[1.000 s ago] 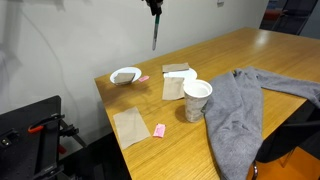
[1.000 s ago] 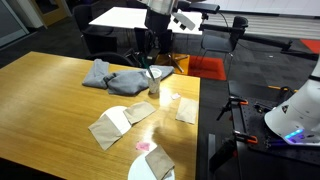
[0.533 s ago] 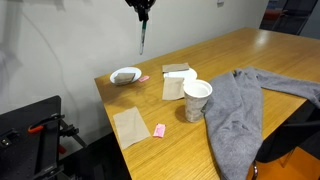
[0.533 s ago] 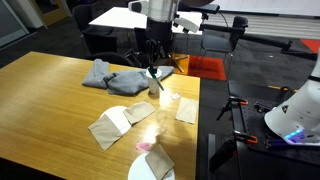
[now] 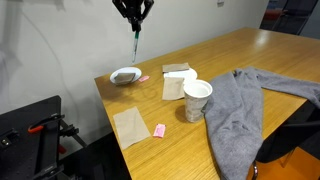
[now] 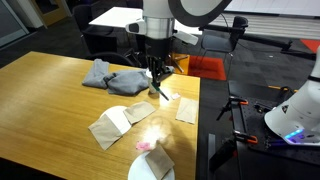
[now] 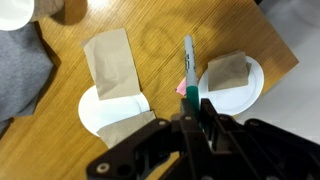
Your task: Remove the marker out of the cup and put it on the table
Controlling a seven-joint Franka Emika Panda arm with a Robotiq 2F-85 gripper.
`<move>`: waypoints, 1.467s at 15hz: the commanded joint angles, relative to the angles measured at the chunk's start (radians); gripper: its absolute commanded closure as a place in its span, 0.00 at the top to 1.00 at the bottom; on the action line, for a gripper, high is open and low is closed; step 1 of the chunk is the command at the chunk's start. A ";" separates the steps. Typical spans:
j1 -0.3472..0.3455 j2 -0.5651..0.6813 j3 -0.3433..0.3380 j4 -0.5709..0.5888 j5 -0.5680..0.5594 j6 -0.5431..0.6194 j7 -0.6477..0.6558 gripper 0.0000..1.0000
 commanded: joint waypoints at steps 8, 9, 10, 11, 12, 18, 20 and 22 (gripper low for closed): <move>0.002 0.043 0.002 0.039 -0.021 -0.113 -0.006 0.03; 0.002 0.052 0.003 0.043 -0.022 -0.135 -0.012 0.03; 0.004 0.063 0.004 0.052 -0.033 -0.171 -0.013 0.03; 0.006 0.074 0.005 0.062 -0.050 -0.203 -0.008 0.03; 0.011 0.087 0.007 0.071 -0.075 -0.231 -0.004 0.03; 0.044 0.147 0.014 0.104 -0.251 -0.270 0.019 0.03; 0.055 0.161 0.015 0.096 -0.308 -0.244 0.021 0.03; 0.062 0.174 0.017 0.085 -0.351 -0.212 0.023 0.03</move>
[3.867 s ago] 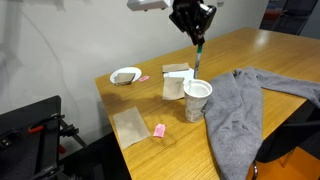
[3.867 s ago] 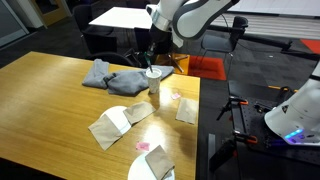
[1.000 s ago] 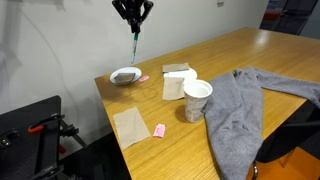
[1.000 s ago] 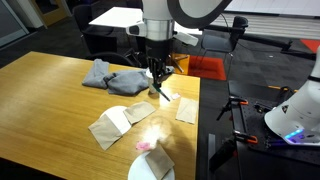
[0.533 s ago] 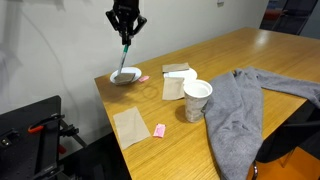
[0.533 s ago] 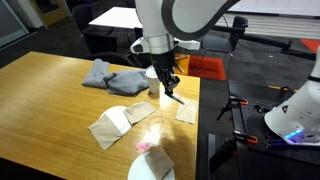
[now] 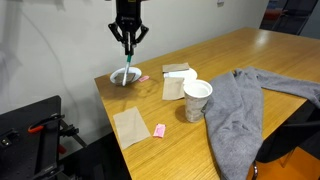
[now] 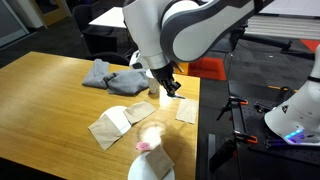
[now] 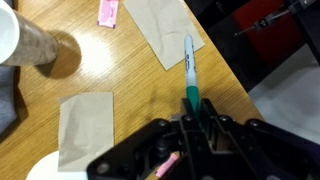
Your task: Remove the marker out of the cup and put it on the table
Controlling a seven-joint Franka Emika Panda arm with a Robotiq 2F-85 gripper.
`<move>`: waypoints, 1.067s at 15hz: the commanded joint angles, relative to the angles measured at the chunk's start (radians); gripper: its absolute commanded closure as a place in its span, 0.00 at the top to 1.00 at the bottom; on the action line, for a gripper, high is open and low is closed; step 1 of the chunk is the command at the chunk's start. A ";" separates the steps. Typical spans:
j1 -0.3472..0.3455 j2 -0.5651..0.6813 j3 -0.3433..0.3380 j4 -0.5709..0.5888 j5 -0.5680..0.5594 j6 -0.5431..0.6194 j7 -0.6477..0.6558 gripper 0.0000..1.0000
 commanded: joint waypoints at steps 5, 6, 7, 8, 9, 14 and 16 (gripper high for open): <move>0.015 0.059 0.004 -0.016 -0.123 0.148 0.065 0.03; 0.014 0.068 0.003 -0.021 -0.130 0.180 0.086 0.03; 0.014 0.077 0.001 -0.028 -0.135 0.217 0.107 0.03; 0.015 0.087 0.000 -0.032 -0.142 0.247 0.129 0.03; 0.018 0.099 -0.003 -0.036 -0.156 0.273 0.151 0.03; 0.021 0.157 -0.011 -0.039 -0.225 0.339 0.240 0.03; 0.020 0.179 -0.012 -0.034 -0.237 0.348 0.262 0.03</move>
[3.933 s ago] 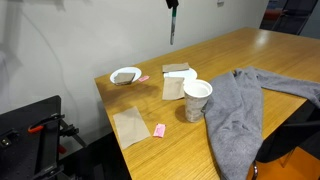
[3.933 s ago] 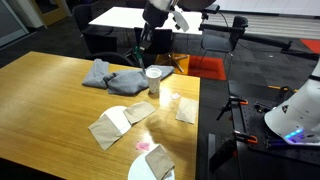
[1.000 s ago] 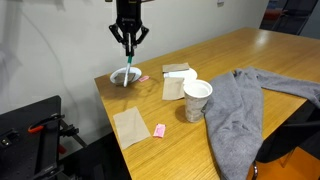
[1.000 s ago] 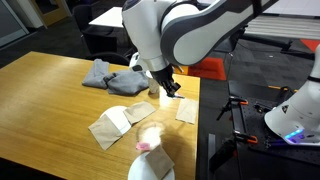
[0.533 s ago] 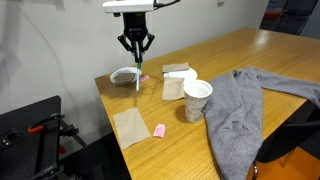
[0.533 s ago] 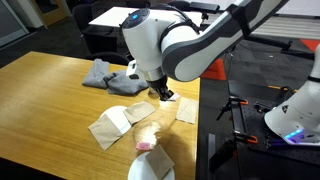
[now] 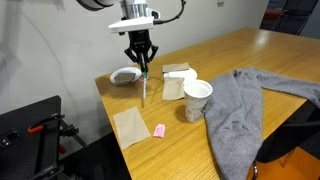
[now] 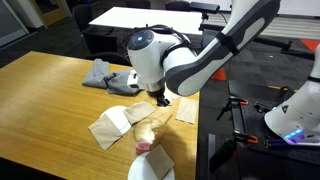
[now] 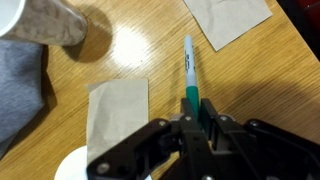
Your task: Remove the marker out of the cup and put it on the table
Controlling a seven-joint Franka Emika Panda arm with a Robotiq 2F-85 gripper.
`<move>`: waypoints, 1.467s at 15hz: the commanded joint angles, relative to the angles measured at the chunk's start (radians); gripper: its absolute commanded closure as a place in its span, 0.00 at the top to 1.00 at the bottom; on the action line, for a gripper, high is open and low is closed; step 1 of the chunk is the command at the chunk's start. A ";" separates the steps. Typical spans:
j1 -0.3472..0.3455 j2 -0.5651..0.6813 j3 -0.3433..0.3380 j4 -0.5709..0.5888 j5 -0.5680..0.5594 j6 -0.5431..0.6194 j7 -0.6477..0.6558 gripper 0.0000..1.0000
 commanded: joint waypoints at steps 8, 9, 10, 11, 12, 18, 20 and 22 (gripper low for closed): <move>0.012 0.091 -0.012 0.012 -0.051 0.036 0.106 0.07; 0.012 0.094 -0.011 0.014 -0.049 0.033 0.105 0.39; 0.012 0.097 -0.010 0.016 -0.047 0.031 0.105 0.40; 0.012 0.096 -0.010 0.016 -0.046 0.029 0.106 0.47; 0.012 0.093 -0.009 0.016 -0.044 0.026 0.105 0.53; 0.008 -0.006 0.003 -0.002 -0.025 -0.003 0.114 0.99; 0.005 -0.061 0.010 -0.011 -0.009 -0.018 0.114 1.00; 0.005 -0.119 0.016 -0.014 0.014 -0.060 0.116 1.00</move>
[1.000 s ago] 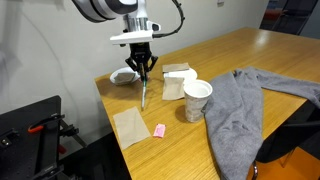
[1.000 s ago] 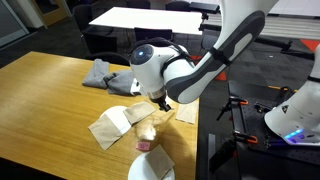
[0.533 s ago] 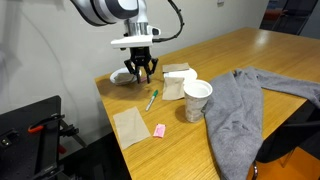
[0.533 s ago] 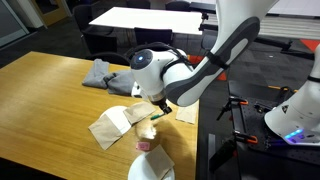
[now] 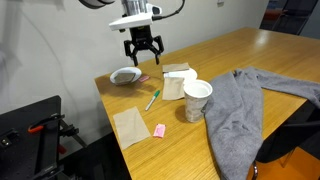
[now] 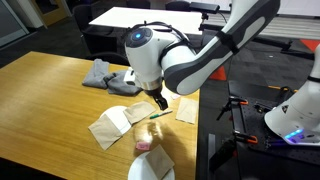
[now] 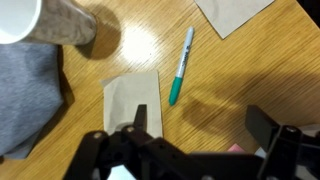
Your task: Remove the marker out of the cup and put it on the table
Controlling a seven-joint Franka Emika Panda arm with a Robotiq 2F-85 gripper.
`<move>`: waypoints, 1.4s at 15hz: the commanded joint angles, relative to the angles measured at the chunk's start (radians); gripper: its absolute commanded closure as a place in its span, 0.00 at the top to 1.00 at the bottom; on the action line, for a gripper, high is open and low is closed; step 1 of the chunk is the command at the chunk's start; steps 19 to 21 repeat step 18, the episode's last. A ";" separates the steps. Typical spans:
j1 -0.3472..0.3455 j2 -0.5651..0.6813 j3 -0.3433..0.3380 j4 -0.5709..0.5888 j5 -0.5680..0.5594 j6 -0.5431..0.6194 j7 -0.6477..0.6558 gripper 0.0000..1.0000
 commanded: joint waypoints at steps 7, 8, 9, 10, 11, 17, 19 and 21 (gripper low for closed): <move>-0.001 -0.312 0.045 -0.066 0.152 -0.172 -0.009 1.00; 0.001 -0.336 0.045 -0.074 0.161 -0.176 -0.006 1.00; 0.001 -0.359 0.043 -0.081 0.168 -0.183 -0.007 1.00; 0.002 -0.381 0.042 -0.092 0.174 -0.182 -0.010 1.00; 0.004 -0.397 0.041 -0.101 0.178 -0.182 -0.010 1.00; 0.009 -0.374 0.036 -0.083 0.173 -0.171 -0.006 1.00; 0.008 -0.371 0.036 -0.083 0.173 -0.171 -0.006 1.00; 0.008 -0.371 0.036 -0.083 0.173 -0.171 -0.006 1.00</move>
